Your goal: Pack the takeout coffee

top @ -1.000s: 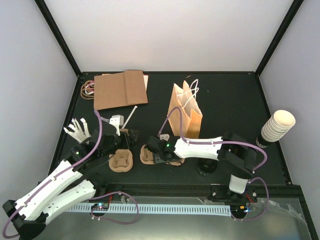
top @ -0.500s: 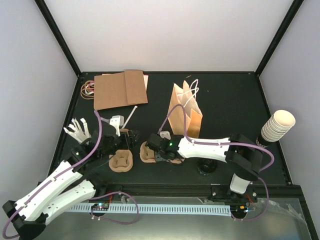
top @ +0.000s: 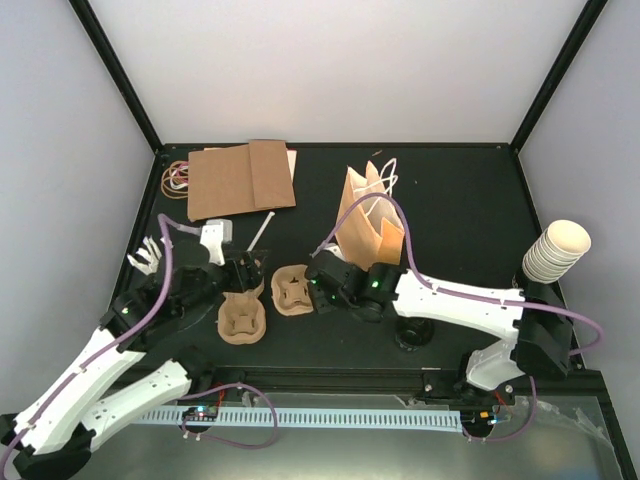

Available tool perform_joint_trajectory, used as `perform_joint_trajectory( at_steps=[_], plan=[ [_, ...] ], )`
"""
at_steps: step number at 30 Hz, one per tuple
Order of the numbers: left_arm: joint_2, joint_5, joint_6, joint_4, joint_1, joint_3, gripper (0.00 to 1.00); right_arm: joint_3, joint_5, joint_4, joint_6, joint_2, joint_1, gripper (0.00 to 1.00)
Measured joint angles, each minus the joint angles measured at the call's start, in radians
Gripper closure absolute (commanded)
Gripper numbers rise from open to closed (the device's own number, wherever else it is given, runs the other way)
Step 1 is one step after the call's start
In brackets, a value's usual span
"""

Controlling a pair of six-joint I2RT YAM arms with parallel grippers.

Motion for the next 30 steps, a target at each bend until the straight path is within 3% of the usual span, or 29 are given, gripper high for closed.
perform_joint_trajectory(
  at_steps=[11, 23, 30],
  plan=[
    [-0.06, -0.044, 0.051, -0.108, 0.0, 0.222, 0.21, 0.097, 0.022, 0.046, -0.24, -0.121, 0.0, 0.47],
    [-0.068, -0.049, 0.07, -0.139, 0.0, 0.233, 0.21, 0.162, 0.01, 0.06, -0.531, -0.212, 0.0, 0.51],
    [-0.066, -0.048, 0.074, -0.138, 0.0, 0.229, 0.21, 0.203, 0.023, 0.026, -0.698, -0.279, 0.0, 0.45]
  ],
)
